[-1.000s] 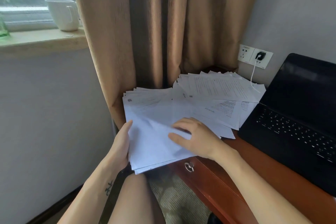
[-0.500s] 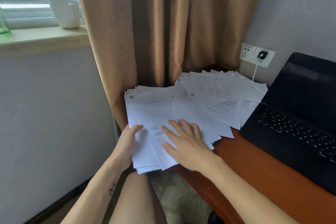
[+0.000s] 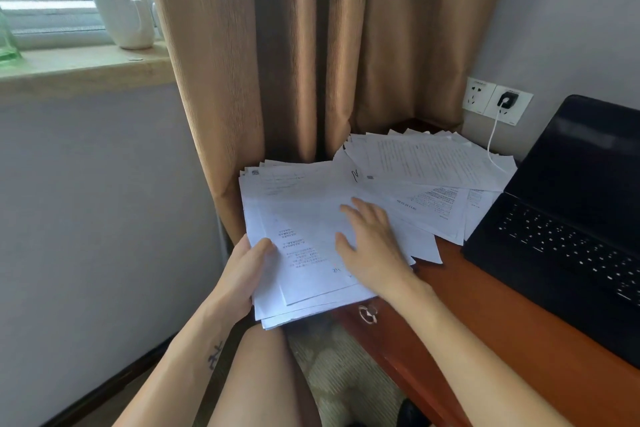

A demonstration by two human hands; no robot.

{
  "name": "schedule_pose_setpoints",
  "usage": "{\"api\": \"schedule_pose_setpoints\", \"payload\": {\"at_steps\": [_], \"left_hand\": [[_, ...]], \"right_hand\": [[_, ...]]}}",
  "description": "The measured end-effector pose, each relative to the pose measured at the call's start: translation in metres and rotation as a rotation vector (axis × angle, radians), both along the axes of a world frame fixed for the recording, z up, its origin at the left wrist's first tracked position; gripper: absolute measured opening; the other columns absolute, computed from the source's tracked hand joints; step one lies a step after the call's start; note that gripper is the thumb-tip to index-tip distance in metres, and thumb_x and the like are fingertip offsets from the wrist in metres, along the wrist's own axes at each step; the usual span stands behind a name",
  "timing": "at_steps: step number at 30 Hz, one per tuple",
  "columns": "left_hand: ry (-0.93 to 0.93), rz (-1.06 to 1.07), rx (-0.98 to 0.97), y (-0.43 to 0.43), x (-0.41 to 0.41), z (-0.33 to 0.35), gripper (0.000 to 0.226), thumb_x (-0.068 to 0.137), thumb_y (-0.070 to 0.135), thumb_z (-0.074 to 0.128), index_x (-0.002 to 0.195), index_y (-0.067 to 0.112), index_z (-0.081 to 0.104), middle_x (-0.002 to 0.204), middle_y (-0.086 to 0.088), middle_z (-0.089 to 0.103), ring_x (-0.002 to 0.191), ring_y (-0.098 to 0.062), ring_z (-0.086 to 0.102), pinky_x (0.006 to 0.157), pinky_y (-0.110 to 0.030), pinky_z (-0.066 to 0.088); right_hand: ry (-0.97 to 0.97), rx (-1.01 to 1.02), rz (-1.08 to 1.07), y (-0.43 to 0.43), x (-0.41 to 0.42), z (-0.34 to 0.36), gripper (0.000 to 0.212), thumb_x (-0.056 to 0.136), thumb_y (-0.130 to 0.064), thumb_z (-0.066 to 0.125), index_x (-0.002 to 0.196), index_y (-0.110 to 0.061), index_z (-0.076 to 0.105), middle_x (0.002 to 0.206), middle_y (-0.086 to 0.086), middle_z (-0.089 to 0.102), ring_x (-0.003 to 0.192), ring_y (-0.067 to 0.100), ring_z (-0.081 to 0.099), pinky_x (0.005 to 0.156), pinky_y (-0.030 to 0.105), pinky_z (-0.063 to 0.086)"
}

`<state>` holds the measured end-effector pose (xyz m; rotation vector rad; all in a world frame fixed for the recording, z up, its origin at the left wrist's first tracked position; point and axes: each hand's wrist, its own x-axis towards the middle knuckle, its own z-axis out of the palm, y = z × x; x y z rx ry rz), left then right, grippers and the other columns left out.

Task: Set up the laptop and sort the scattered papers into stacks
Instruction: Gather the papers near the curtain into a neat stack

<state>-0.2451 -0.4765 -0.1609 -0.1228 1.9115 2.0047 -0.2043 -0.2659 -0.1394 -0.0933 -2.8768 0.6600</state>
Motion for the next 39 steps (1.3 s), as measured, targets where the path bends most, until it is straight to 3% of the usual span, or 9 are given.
{"api": "schedule_pose_setpoints", "payload": {"at_steps": [4,16,21,25,27,31,34,37,39], "left_hand": [[0.009,0.003,0.011,0.001,0.001,0.000,0.028,0.106,0.011,0.043,0.121,0.019,0.064,0.110,0.000,0.079,0.103,-0.027,0.075,0.097,-0.049,0.058],[-0.041,0.045,0.069,0.001,0.004,0.009,0.020,0.103,0.018,0.045,0.109,0.014,0.064,0.103,-0.010,0.073,0.093,-0.030,0.070,0.085,-0.043,0.056],[-0.074,0.013,0.204,-0.001,0.000,0.012,0.054,0.104,0.060,0.043,0.130,0.020,0.068,0.122,-0.012,0.074,0.113,-0.038,0.070,0.104,-0.058,0.051],[-0.049,0.068,0.240,0.001,-0.001,0.009,0.050,0.105,0.058,0.043,0.126,0.020,0.068,0.123,-0.013,0.074,0.102,-0.031,0.074,0.089,-0.049,0.055],[-0.062,0.095,0.297,0.000,-0.002,0.007,0.063,0.103,0.068,0.034,0.128,0.020,0.066,0.120,-0.012,0.075,0.100,-0.031,0.074,0.084,-0.045,0.055],[-0.098,0.106,0.329,-0.006,-0.007,0.009,0.089,0.091,0.085,0.018,0.138,0.023,0.061,0.128,-0.009,0.073,0.115,-0.034,0.070,0.093,-0.047,0.053],[-0.168,0.072,0.330,-0.011,-0.009,0.008,0.095,0.087,0.090,0.018,0.138,0.024,0.062,0.131,-0.011,0.072,0.117,-0.035,0.068,0.089,-0.045,0.052],[-0.237,0.004,0.336,-0.019,-0.012,0.010,0.083,0.092,0.084,0.032,0.126,0.019,0.071,0.123,-0.013,0.075,0.110,-0.035,0.070,0.091,-0.044,0.050],[-0.234,-0.076,0.255,-0.022,-0.014,0.015,0.059,0.098,0.065,0.050,0.125,0.018,0.072,0.121,-0.012,0.076,0.105,-0.033,0.073,0.089,-0.043,0.052]], "right_hand": [[-0.257,0.119,-0.036,0.025,0.004,-0.006,0.082,0.099,-0.068,0.031,0.162,-0.022,0.003,0.170,0.003,-0.007,0.155,0.020,-0.012,0.125,0.042,-0.006],[-0.198,0.256,0.171,0.011,0.036,0.001,0.070,0.101,-0.065,0.024,0.161,-0.030,0.017,0.169,-0.011,0.003,0.154,0.013,-0.006,0.123,0.034,0.000],[-0.196,0.211,0.255,0.016,0.052,0.003,0.064,0.100,-0.064,0.034,0.158,-0.038,0.024,0.165,-0.026,0.007,0.149,0.006,0.002,0.118,0.024,0.005],[-0.215,0.158,0.315,0.021,0.052,0.010,0.056,0.100,-0.057,0.043,0.154,-0.045,0.032,0.160,-0.033,0.015,0.140,-0.001,0.009,0.112,0.022,0.009],[-0.210,0.159,0.335,0.023,0.048,0.011,0.051,0.100,-0.054,0.047,0.150,-0.049,0.038,0.158,-0.035,0.019,0.137,-0.002,0.010,0.111,0.021,0.005],[-0.238,0.076,0.361,0.030,0.044,0.007,0.048,0.096,-0.053,0.055,0.143,-0.055,0.044,0.154,-0.041,0.023,0.138,-0.008,0.009,0.121,0.030,0.008],[-0.267,0.005,0.386,0.036,0.047,0.006,0.047,0.094,-0.052,0.060,0.139,-0.057,0.048,0.151,-0.045,0.024,0.143,-0.002,0.014,0.120,0.031,0.017],[-0.263,-0.037,0.401,0.041,0.051,0.009,0.043,0.092,-0.044,0.066,0.132,-0.056,0.057,0.146,-0.046,0.032,0.142,-0.003,0.020,0.116,0.023,0.020],[-0.267,-0.109,0.388,0.044,0.051,0.011,0.037,0.092,-0.036,0.069,0.124,-0.053,0.064,0.141,-0.045,0.040,0.140,-0.003,0.025,0.114,0.021,0.021]]}}
